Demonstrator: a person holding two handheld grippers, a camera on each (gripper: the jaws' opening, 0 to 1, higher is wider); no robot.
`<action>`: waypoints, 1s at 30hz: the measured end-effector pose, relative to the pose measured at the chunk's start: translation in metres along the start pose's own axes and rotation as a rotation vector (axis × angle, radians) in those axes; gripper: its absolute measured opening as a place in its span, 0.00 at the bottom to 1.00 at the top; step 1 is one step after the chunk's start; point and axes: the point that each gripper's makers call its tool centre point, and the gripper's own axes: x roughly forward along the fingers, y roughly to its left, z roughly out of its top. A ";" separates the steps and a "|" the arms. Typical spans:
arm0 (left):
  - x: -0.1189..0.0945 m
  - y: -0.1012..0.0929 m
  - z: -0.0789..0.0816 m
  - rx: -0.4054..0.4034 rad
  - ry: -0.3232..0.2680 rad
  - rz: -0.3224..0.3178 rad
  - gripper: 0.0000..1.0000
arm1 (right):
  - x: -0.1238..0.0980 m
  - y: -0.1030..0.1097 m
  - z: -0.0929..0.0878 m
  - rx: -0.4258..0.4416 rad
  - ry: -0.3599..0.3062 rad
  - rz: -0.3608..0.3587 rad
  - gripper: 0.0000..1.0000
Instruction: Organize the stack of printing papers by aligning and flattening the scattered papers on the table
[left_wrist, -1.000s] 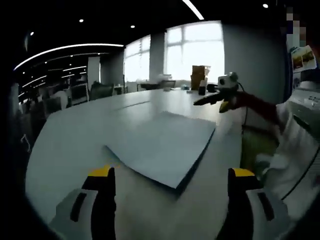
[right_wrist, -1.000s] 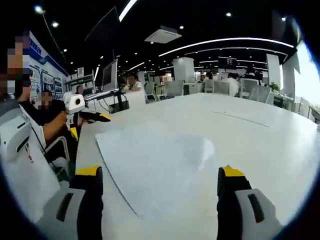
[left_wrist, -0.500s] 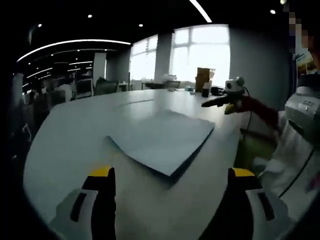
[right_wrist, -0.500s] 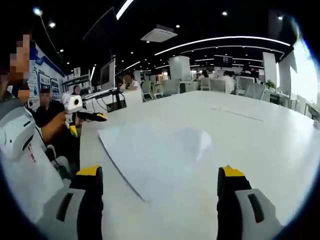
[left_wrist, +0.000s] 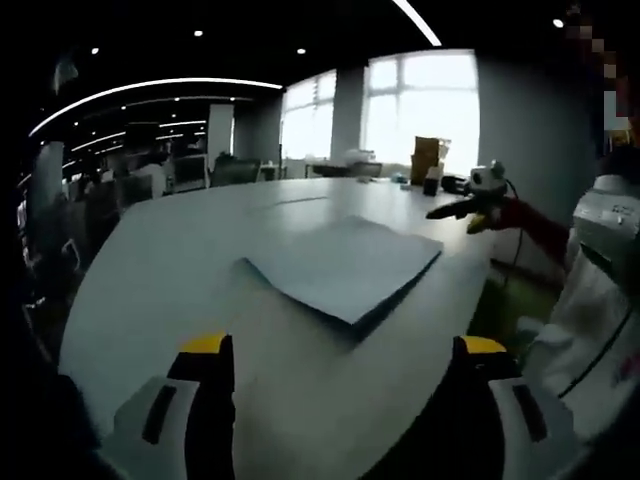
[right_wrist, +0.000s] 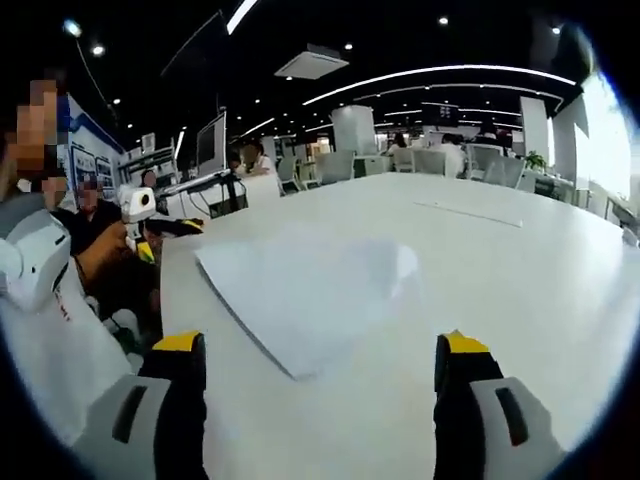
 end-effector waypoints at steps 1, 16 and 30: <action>-0.001 0.000 0.000 -0.001 -0.002 0.002 0.92 | 0.001 -0.001 -0.001 0.002 0.001 0.000 0.90; 0.001 -0.008 0.004 0.016 -0.012 -0.009 0.91 | -0.006 0.004 0.002 -0.032 0.001 0.006 0.90; -0.006 -0.008 -0.005 0.006 -0.004 -0.003 0.93 | -0.023 0.013 -0.005 -0.042 0.032 -0.044 0.90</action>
